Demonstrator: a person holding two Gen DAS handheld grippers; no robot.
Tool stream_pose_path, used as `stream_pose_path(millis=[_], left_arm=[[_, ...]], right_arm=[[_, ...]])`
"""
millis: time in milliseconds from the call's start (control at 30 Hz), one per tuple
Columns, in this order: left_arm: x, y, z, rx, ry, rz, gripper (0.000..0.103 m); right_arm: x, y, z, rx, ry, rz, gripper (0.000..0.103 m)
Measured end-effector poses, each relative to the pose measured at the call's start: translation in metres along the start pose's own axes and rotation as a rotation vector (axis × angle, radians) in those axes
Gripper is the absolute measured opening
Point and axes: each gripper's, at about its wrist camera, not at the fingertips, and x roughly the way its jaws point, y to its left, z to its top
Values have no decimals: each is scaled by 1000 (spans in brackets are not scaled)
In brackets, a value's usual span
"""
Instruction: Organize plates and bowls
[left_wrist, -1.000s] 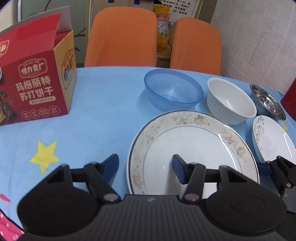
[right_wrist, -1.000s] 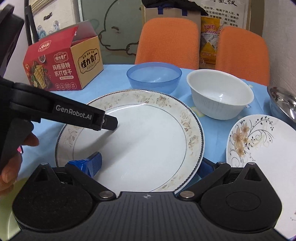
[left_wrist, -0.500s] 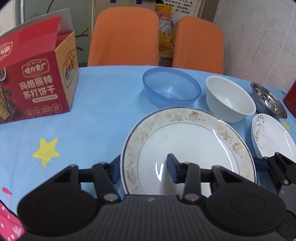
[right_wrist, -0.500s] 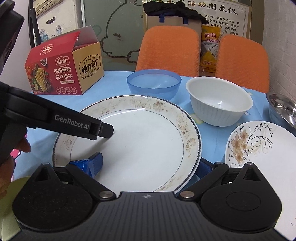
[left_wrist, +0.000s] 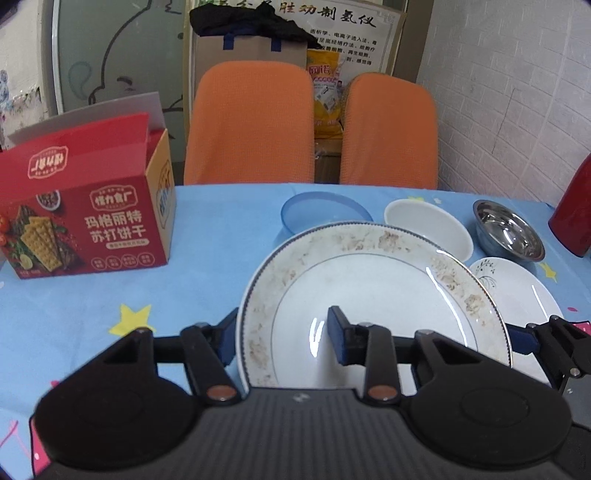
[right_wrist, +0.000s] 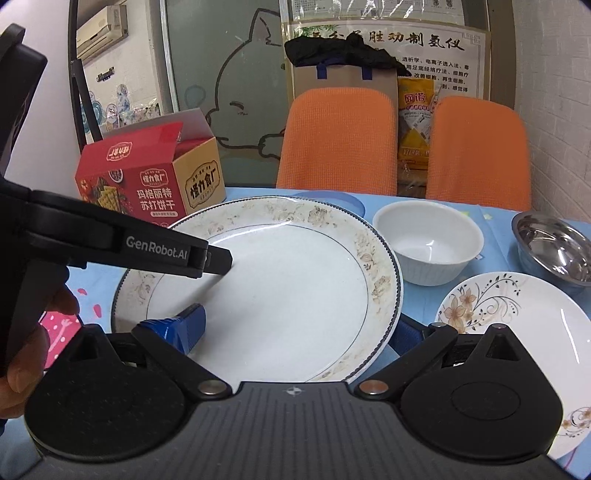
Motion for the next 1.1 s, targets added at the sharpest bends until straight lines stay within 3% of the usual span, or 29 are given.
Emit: stream_pose_path(millis=[267, 600, 933, 1000, 1100], left_arm=[[-52, -6, -47, -29, 9, -4, 33], [-78, -4, -122, -75, 84, 25, 33], [-71, 11, -137, -142, 107, -18, 33], [-72, 11, -137, -142, 104, -22, 36], [-84, 11, -132, -145, 57, -31, 49]], right_arm=[[-51, 19, -28, 24, -4, 20, 90], [-79, 46, -84, 42, 84, 42, 90], [-72, 61, -98, -59, 94, 5, 90], [-71, 60, -100, -81, 97, 3, 90], [-69, 47, -100, -21, 115, 43, 87]])
